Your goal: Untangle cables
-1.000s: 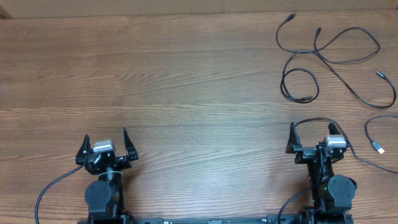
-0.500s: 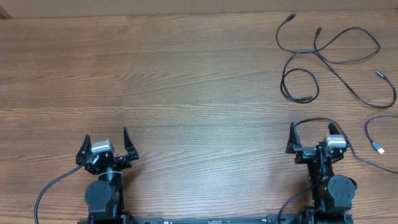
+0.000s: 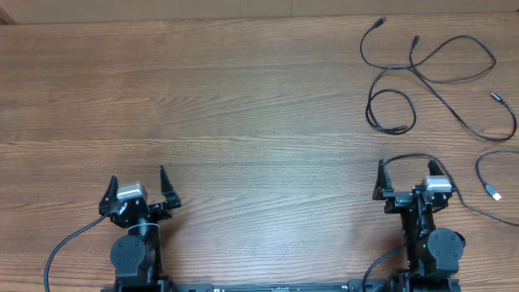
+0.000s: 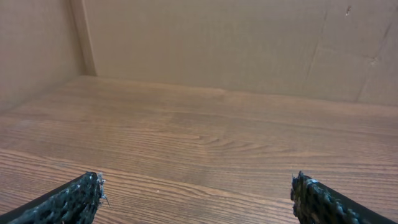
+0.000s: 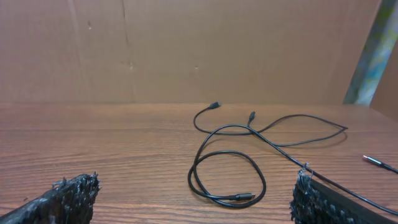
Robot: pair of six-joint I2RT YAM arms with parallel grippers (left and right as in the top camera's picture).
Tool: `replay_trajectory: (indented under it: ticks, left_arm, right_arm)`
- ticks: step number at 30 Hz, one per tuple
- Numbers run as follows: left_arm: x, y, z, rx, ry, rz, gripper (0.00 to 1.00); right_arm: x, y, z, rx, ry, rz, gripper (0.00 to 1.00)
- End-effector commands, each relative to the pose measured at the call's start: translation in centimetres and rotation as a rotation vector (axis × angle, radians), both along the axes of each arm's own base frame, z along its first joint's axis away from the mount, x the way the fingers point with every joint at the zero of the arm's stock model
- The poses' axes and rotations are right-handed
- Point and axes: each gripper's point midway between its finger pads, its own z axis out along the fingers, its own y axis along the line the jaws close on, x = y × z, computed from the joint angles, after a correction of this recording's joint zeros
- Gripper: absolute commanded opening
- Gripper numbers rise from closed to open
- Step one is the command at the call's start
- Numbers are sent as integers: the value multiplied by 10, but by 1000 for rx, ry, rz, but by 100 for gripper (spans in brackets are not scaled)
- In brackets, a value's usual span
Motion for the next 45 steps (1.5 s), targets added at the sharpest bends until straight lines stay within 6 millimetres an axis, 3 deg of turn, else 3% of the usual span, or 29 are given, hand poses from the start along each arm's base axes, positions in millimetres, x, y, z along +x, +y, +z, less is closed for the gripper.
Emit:
replay_trajectory:
  ticks: [1, 34, 45]
  left_arm:
    - [-1, 5, 0, -9, -10, 27, 100]
    - [-1, 5, 0, -9, -10, 28, 100]
    - [-1, 5, 0, -9, -10, 27, 99]
  right_arm:
    - [0, 0, -1, 2, -6, -4, 100]
    - [0, 0, -1, 2, -6, -2, 100]
    - [0, 9, -1, 6, -5, 34, 100]
